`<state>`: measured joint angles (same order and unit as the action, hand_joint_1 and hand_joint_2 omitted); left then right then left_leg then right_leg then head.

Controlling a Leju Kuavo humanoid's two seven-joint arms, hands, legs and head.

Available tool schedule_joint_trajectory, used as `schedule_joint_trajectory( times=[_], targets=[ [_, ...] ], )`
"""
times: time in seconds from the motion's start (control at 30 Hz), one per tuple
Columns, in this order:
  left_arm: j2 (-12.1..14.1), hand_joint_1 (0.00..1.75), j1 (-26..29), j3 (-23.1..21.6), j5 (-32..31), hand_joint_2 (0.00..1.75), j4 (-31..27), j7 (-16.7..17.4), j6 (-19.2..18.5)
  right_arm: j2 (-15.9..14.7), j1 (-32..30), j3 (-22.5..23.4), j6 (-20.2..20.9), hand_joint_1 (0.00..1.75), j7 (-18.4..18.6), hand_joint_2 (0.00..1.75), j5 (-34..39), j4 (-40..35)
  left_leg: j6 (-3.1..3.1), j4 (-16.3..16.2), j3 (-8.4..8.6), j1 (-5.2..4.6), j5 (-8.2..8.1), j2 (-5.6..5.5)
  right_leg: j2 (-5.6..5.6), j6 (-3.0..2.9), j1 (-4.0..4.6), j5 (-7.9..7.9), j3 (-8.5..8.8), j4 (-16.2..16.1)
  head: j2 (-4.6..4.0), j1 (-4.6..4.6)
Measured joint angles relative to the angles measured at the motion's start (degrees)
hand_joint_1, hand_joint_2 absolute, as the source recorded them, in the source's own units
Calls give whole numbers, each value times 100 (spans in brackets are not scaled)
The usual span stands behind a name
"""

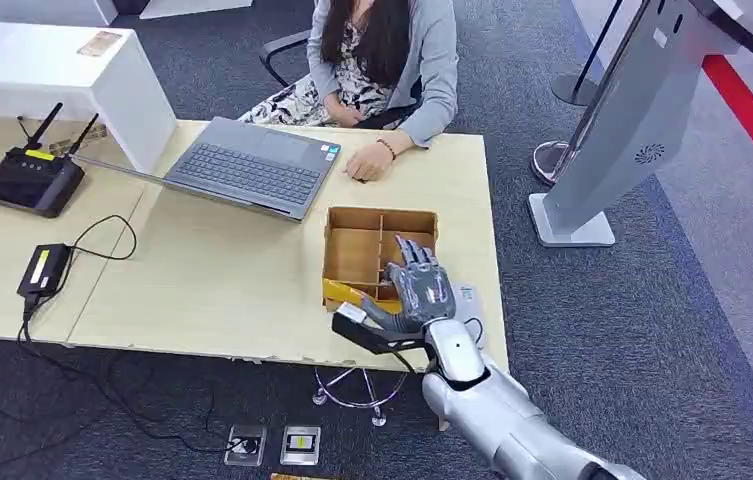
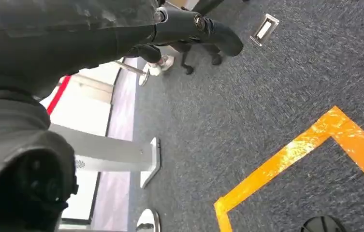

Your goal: Pass the card to the sensor for recognition and then transmit it.

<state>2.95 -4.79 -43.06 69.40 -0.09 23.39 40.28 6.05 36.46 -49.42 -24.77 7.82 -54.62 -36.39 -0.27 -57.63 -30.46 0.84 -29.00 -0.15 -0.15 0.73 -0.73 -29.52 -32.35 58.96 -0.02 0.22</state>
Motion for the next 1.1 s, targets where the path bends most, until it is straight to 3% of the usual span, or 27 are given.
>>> schedule_joint_trajectory(
  times=[0.63, 0.67, 0.87, 0.93, 1.0, 1.1],
  targets=[
    [-203, 0, -105, -92, -289, 0, 0, 306, 0, -125, 68, -7, 201, 0, 173, 0, -74, -942, 0, -1, 1, 0, 0, 2, 3, 0, 0, 0, -1, -1, 0, 0],
    [-245, 0, -130, -125, -335, 0, 0, 367, -2, -136, 58, -7, 219, 0, 173, 175, -70, -979, 0, -1, 1, 0, 0, 1, 3, 0, 0, 0, -1, -1, 2, 0],
    [-433, 0, -246, -214, -426, 0, 0, 531, -2, -146, 48, -33, 300, 0, 171, 175, 28, -1119, 0, -1, 1, 0, 0, 1, 3, 0, 0, 0, 0, 0, 0, -2],
    [-547, 0, -296, -227, -198, 0, 0, 599, -4, -146, 48, -53, 343, 0, 186, 175, 46, -1132, 0, -2, 2, -1, 0, 1, 3, 1, -1, 1, -1, -1, 2, 0],
    [-748, 0, -336, -225, 13, 0, -4, 790, -2, -138, 71, -72, 339, 0, 118, 175, 147, -1128, 1, -2, 0, -10, 1, 1, 2, 3, -11, 2, -1, 0, 0, -2],
    [-763, 0, -287, -227, -29, 0, -199, 1056, -2, -109, 248, -81, 302, 0, -53, 175, 275, -988, 1, -2, 2, -5, 1, 4, 5, 3, -6, 3, -2, -2, 0, 0]
  ],
)
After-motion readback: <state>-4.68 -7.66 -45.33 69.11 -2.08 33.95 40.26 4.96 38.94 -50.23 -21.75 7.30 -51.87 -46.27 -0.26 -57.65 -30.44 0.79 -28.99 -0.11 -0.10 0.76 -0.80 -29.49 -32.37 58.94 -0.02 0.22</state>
